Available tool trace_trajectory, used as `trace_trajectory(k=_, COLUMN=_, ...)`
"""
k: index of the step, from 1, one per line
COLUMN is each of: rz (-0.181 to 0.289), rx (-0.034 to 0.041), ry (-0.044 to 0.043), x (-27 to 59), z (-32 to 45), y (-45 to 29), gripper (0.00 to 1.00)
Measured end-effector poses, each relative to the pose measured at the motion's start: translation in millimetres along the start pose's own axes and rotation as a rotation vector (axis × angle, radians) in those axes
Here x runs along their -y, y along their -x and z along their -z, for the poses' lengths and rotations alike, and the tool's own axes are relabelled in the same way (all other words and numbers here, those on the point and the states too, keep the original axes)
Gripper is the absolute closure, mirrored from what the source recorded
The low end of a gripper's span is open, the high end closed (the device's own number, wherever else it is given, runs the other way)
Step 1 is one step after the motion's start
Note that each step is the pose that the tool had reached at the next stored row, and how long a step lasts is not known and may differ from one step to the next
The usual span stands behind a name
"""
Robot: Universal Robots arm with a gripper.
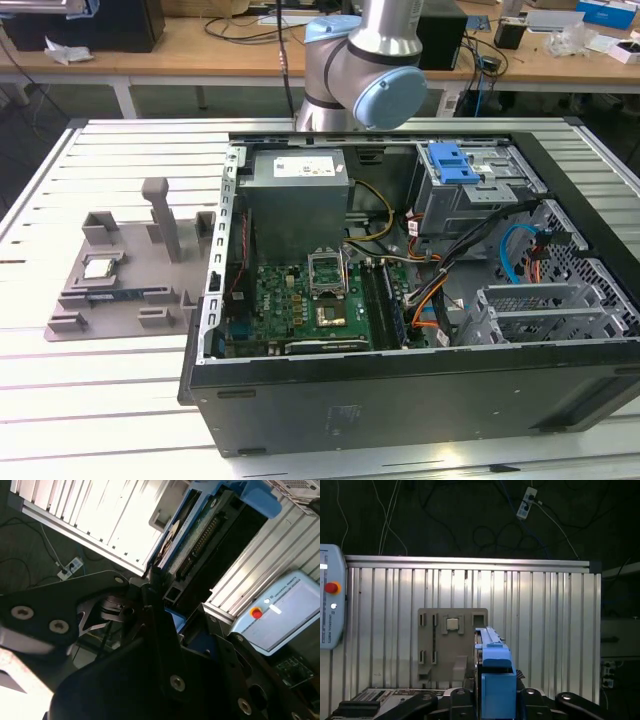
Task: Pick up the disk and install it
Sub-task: 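Pick up the disk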
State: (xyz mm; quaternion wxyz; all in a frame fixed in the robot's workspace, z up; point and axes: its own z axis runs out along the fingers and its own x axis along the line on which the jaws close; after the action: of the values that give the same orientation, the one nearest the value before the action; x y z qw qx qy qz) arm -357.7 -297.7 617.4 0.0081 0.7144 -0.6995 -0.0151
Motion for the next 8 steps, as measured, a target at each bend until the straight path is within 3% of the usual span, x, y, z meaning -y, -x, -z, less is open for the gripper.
trace_trajectory(k=8, rz=0.000, rx=0.0001, ry=0.0000, x=-0.7, z=22.3, y=0.4, gripper=0.63)
